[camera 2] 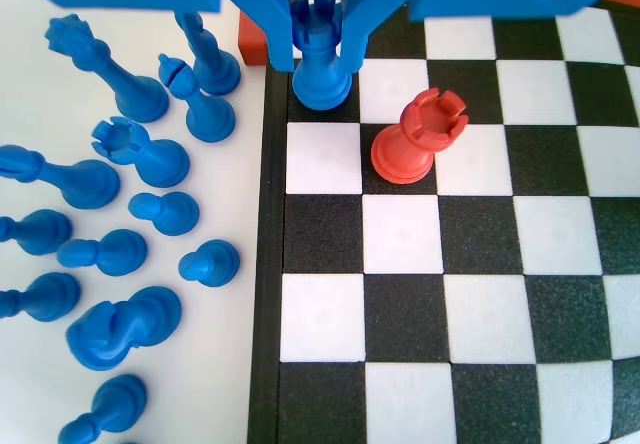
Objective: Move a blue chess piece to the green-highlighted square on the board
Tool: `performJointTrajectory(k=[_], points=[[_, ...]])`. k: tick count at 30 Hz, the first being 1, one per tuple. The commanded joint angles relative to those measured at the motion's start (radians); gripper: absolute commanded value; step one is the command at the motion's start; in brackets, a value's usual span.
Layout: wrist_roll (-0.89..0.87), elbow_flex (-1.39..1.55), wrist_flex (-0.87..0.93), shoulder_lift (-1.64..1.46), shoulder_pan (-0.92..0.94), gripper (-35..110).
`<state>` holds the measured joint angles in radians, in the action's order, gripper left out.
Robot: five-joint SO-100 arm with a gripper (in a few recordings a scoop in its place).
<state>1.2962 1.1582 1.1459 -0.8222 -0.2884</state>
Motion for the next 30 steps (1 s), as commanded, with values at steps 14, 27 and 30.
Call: performJointTrajectory(k=[14, 27, 30], points=[[-0.055, -0.132, 0.086, -0.153, 0.104, 1], [-0.078, -0.107, 0.095, -0.206, 0.327, 1], [-0.064, -0.106, 0.092, -0.202, 0.387, 1]])
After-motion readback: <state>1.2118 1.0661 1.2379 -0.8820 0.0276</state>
